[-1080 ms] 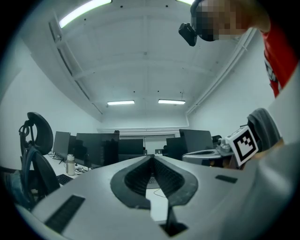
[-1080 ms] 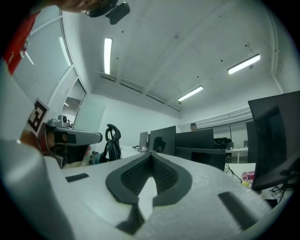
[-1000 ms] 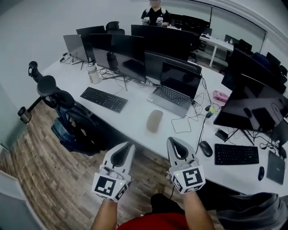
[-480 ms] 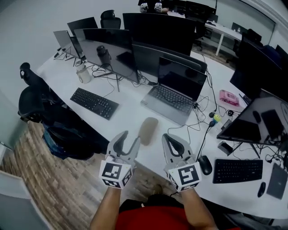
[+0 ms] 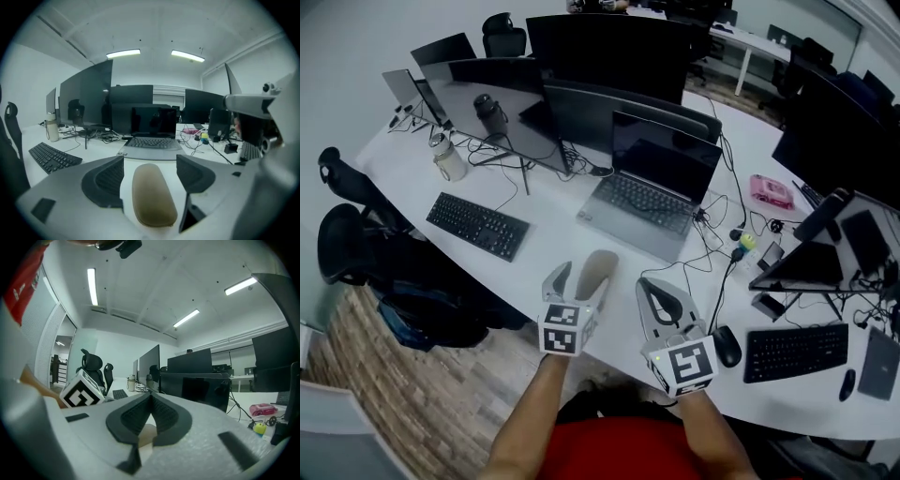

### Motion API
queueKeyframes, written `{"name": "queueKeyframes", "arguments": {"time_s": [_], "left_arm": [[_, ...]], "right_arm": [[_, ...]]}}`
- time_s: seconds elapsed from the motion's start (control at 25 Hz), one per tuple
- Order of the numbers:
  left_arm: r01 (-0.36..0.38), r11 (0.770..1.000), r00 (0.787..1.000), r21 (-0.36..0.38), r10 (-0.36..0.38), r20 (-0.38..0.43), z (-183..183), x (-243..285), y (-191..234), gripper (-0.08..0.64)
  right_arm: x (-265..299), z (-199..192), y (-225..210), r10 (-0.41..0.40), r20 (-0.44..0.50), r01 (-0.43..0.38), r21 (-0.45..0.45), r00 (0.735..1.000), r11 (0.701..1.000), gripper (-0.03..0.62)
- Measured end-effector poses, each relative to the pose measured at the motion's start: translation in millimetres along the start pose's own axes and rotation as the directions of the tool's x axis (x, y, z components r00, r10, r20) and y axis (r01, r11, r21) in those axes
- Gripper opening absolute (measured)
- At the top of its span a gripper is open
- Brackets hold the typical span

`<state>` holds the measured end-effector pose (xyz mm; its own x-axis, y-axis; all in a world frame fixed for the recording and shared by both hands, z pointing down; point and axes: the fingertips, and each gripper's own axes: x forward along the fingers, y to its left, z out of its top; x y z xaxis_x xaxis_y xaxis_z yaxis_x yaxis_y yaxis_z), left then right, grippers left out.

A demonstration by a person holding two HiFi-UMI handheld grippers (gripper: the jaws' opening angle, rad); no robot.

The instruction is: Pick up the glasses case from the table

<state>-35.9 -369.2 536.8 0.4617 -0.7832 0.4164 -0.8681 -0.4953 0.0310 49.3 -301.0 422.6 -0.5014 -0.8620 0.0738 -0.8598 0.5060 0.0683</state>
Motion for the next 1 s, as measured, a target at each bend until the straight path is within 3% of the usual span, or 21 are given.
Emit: {"name": "queueKeyframes", "arguments": {"time_s": [0.2,0.36,0.72,1.0], "left_arm": [[-0.006,1.0,0.987,0.009,0.007,-0.159,-34,45,9,0.352],[0.002,1.0,0.972,0.0,-0.002,-0.233,-51,63,9,0.369],[0.017,0.999,0.937,-0.028,-0.026,-0.349,-76,83,3,0.393],[0.023,1.0,0.934,-0.019,-0.028,-0.356,-74,82,4,0.391]], "right_arm": [[6,-7,-17,-0.045,-0.03,0.045,-0.003,0.999,0.999,0.005],[9,-14,-28,-0.078,-0.048,0.078,0.006,0.996,0.997,0.005],[7,-26,-40,-0.119,-0.07,0.122,0.026,0.99,0.992,0.005],[1,-33,-44,-0.135,-0.077,0.139,0.053,0.988,0.989,0.005]]}}
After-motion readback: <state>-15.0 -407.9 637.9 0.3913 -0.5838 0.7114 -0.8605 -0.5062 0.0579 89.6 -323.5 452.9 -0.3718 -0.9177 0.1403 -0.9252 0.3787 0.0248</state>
